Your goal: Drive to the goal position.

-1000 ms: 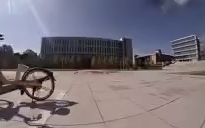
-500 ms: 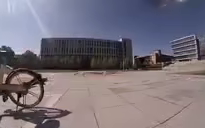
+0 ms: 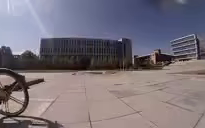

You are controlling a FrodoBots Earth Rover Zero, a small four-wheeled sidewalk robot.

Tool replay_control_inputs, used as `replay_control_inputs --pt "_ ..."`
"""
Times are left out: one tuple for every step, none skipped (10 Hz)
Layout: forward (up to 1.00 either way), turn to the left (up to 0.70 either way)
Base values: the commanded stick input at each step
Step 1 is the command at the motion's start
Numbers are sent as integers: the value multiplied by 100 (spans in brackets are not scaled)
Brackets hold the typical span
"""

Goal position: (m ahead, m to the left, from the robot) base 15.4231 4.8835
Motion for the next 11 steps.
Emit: replay_control_inputs --pt "70 0" --pt "70 0" --pt "70 0" --pt "70 0" --pt "70 0" --pt "70 0" --pt "70 0" --pt "70 0" --pt "70 0" --pt "70 0" --pt "70 0"
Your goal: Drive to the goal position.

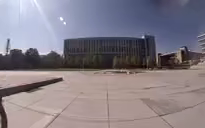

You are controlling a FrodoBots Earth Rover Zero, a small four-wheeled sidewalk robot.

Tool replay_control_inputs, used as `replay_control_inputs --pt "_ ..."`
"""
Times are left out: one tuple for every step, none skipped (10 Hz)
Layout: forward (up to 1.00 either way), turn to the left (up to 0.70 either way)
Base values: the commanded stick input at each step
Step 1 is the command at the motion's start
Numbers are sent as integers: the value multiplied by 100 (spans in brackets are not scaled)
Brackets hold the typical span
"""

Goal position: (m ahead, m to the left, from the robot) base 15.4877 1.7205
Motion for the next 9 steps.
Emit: replay_control_inputs --pt "70 0" --pt "70 0" --pt "70 4" --pt "70 34" --pt "70 34" --pt "70 35" --pt "70 35" --pt "70 35" --pt "70 6"
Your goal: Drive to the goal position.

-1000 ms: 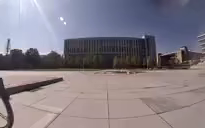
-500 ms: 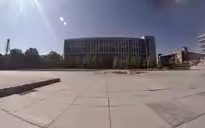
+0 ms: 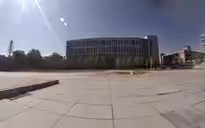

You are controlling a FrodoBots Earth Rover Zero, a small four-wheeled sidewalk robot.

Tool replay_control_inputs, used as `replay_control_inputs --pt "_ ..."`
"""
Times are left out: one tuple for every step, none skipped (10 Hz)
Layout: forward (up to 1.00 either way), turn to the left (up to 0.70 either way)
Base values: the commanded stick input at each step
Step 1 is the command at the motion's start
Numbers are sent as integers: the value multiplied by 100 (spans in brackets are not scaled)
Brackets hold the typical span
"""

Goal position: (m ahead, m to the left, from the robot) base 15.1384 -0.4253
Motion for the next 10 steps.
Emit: replay_control_inputs --pt "70 0" --pt "70 0" --pt "70 0" --pt "70 0" --pt "70 0" --pt "70 0" --pt "70 0" --pt "70 0" --pt "70 0" --pt "70 0"
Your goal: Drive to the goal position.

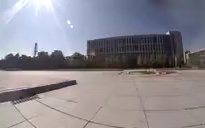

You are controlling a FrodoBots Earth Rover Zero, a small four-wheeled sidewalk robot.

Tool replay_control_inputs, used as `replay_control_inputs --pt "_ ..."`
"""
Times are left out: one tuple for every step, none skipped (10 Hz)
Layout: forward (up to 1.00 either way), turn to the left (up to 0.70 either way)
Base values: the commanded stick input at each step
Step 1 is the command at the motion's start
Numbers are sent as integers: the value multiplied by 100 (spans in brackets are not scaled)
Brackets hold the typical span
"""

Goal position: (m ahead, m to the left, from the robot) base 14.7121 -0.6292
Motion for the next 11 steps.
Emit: replay_control_inputs --pt "70 0" --pt "70 0" --pt "70 0" --pt "70 0" --pt "70 0" --pt "70 0" --pt "70 0" --pt "70 0" --pt "70 0" --pt "70 0" --pt "70 0"
